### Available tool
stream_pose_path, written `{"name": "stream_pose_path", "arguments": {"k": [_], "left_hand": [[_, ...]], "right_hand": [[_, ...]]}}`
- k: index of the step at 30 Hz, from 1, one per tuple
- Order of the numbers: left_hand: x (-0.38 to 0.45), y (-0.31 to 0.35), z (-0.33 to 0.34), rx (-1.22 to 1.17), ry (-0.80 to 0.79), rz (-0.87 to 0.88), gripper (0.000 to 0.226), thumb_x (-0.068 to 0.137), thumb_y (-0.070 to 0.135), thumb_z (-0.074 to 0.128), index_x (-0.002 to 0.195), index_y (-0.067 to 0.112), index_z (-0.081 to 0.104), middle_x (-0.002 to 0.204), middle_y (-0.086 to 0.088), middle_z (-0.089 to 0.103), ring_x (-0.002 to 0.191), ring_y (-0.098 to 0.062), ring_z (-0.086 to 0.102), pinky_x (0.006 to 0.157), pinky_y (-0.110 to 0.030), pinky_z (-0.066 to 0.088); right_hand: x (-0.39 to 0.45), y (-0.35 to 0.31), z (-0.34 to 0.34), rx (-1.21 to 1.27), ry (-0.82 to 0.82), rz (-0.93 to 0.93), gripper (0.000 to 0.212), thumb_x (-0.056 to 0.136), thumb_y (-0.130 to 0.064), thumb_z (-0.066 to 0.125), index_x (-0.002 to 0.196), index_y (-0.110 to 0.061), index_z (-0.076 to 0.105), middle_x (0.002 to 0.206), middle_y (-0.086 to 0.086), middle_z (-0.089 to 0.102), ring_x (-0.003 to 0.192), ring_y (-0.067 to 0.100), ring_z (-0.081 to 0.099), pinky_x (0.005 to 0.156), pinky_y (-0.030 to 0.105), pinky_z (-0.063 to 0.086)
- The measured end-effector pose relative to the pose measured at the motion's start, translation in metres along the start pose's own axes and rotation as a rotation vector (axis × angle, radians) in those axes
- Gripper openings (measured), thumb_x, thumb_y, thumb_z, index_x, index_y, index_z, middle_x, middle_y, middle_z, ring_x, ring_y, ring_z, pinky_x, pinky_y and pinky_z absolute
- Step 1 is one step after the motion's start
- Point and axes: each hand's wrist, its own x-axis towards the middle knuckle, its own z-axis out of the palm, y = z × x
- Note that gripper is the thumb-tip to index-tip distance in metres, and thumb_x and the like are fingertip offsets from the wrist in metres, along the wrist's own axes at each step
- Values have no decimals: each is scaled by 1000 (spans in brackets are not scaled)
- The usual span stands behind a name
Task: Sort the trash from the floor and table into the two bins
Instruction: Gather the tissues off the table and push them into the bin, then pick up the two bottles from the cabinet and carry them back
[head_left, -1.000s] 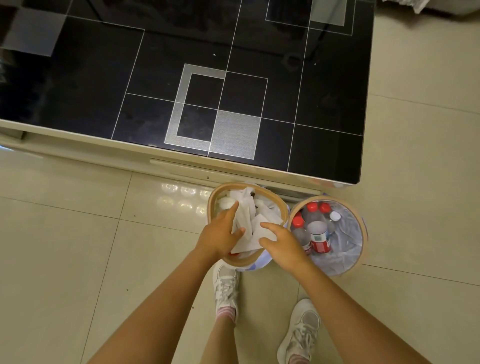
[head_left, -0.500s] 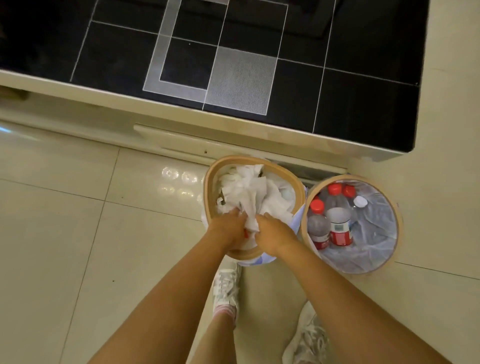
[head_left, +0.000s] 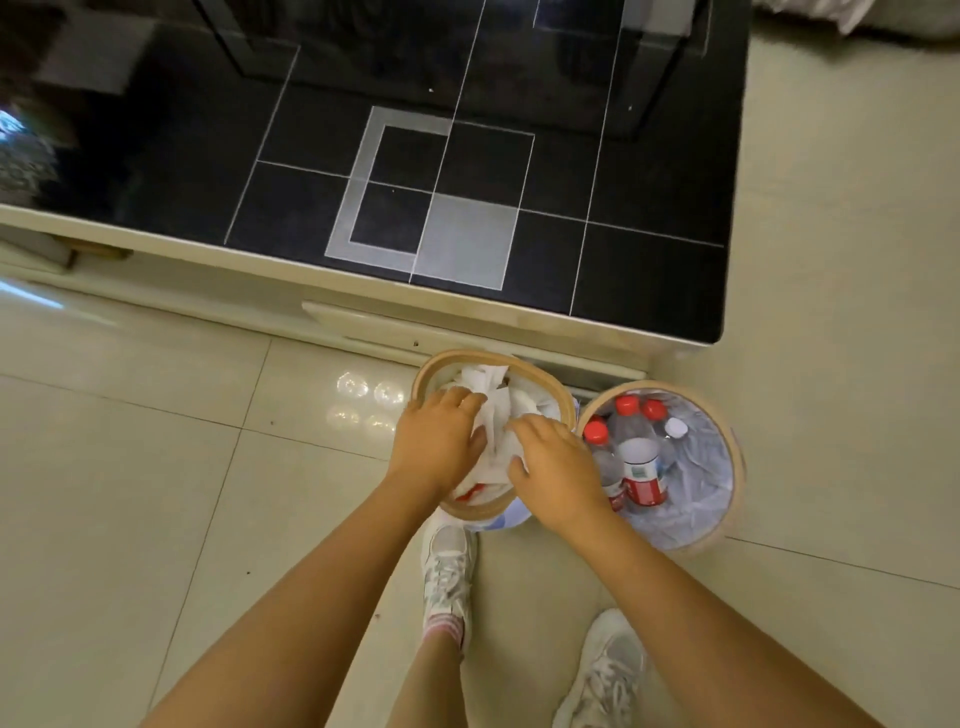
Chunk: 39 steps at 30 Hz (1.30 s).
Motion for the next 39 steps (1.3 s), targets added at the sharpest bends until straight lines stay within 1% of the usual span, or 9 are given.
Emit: {"name": "stream_pose_path", "arguments": {"k": [5,8,13,20,26,29,31,35,39], "left_hand": [[-36,31,-79,-48,145,-19,42,91,32,56,132,24,54,132,-1,59,117,-26,56,88,-38,44],[-67,63,-143,-71,204,-28,41,89,33,58,129,26,55,128,0,60,113,-25,57,89,-37,43],[-129,120,-245,-78,338,-25,47,88,44,60,132,30,52,132,3,58,118,-23,55,93,-39,44],[-240,188,-358,-108,487,31,41,86,47,61,124,32,59,123,8,63,108,-17,61,81,-35,54],[-313,230,-414,-148,578,87,36,78,41,73,112,31,67,112,11,68,100,-14,65,72,-29,53],[-334,240,-432,-164,608,88,37,76,47,73,110,33,67,111,14,67,96,-11,64,66,-25,51],[-343,244,-441,-179,622,109,39,75,50,72,111,35,66,112,15,66,96,-11,64,66,-27,54],[-366,250,-452,-191,618,187,39,77,50,71,112,35,64,110,14,67,93,-13,65,70,-34,56],[-385,252,-454,-170,628,265,39,75,47,74,110,31,67,101,10,71,89,-15,67,65,-32,55]], "right_hand": [[-50,-22,-85,14,112,-43,42,91,-21,48,132,-15,49,134,5,52,122,28,48,98,36,37],[-93,-36,-146,18,175,-82,45,88,-30,39,130,-20,51,128,1,57,116,25,52,95,36,41],[-183,-52,-240,56,260,-115,38,89,-24,54,126,-20,55,127,-1,59,116,24,52,93,38,44],[-308,-76,-335,51,291,-118,42,91,-33,52,133,-30,48,135,-11,52,124,12,45,95,23,34],[-392,-97,-393,89,425,-114,45,91,-38,53,134,-38,42,138,-20,46,125,3,41,94,17,31],[-426,-106,-414,96,482,-102,46,91,-40,52,135,-41,40,138,-23,43,125,1,40,96,16,32],[-448,-112,-424,85,505,-95,47,91,-41,52,136,-42,38,139,-23,42,126,0,39,98,16,32],[-485,-124,-430,64,556,-71,49,90,-40,54,137,-41,40,139,-22,43,127,0,39,98,16,31],[-510,-134,-418,95,630,-11,47,90,-40,55,136,-39,42,139,-19,46,126,4,42,100,22,36]]}}
